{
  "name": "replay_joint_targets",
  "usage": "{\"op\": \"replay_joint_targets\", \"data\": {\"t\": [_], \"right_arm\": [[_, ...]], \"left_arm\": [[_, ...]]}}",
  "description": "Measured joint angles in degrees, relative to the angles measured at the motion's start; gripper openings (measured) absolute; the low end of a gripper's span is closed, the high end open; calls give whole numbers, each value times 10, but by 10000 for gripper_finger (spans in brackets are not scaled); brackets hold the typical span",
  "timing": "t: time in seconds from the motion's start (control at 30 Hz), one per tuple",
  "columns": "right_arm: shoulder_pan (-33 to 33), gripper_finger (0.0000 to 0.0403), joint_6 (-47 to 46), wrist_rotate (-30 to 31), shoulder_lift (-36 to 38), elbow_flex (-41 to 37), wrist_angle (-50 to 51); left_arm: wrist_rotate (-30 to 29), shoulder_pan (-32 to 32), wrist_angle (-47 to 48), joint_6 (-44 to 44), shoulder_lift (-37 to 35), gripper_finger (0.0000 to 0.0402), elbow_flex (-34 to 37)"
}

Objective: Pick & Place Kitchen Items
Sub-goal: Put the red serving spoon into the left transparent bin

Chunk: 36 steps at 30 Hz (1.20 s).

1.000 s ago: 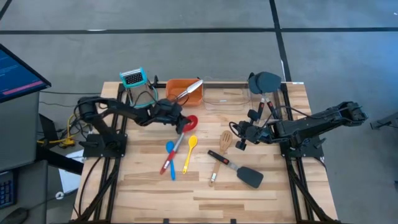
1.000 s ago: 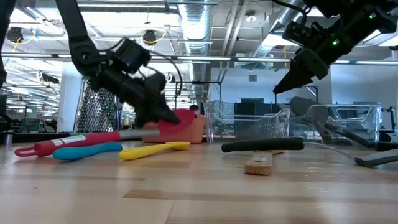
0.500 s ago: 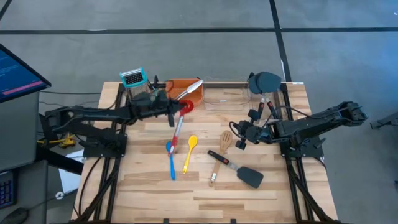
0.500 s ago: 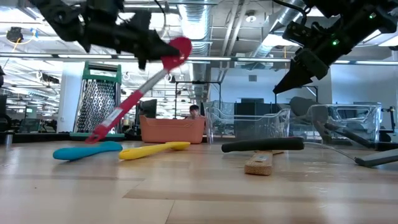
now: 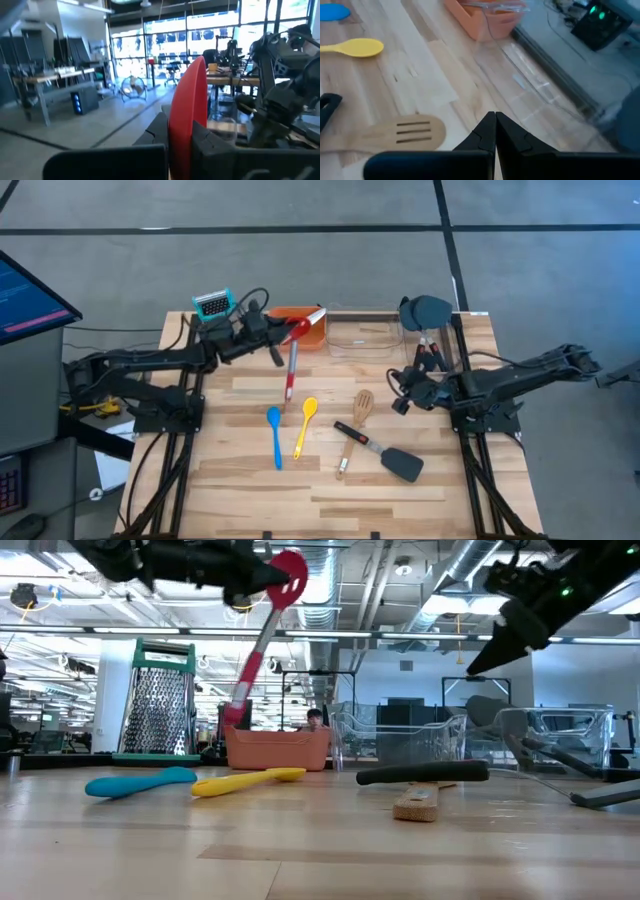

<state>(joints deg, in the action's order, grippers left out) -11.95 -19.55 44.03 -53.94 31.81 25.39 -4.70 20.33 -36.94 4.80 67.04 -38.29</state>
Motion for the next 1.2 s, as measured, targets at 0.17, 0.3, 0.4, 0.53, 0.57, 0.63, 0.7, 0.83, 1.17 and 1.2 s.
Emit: {"op": "replay_joint_targets", "data": {"t": [0.17, 0.3, 0.4, 0.53, 0.57, 0.63, 0.7, 0.83, 1.17, 1.2], "right_arm": [[-19, 1, -54, 0, 47, 0, 48], [-34, 1, -60, 0, 57, 0, 54], [-45, 1, -60, 0, 56, 0, 59], [-49, 1, -60, 0, 47, 0, 61], [-49, 1, -60, 0, 45, 0, 59], [-49, 1, -57, 0, 39, 0, 61], [-49, 1, -56, 4, 36, 0, 59], [-48, 1, -54, 20, 29, 0, 61], [-48, 1, -54, 26, 28, 0, 70], [-48, 1, -54, 26, 28, 0, 70]], "left_arm": [[14, 9, -1, 60, 75, 0, -90], [52, 31, 4, 84, 155, 0, -174], [75, 47, 8, 99, 206, 0, -251], [109, 61, 21, 100, 260, 0, -353], [113, 63, 21, 100, 274, 0, -379], [127, 72, 32, 100, 299, 0, -423], [141, 79, 51, 100, 328, 0, -467], [153, 97, 65, 104, 393, 0, -528], [154, 125, 63, 130, 501, 0, -563], [158, 125, 62, 130, 510, 0, -563]]}}
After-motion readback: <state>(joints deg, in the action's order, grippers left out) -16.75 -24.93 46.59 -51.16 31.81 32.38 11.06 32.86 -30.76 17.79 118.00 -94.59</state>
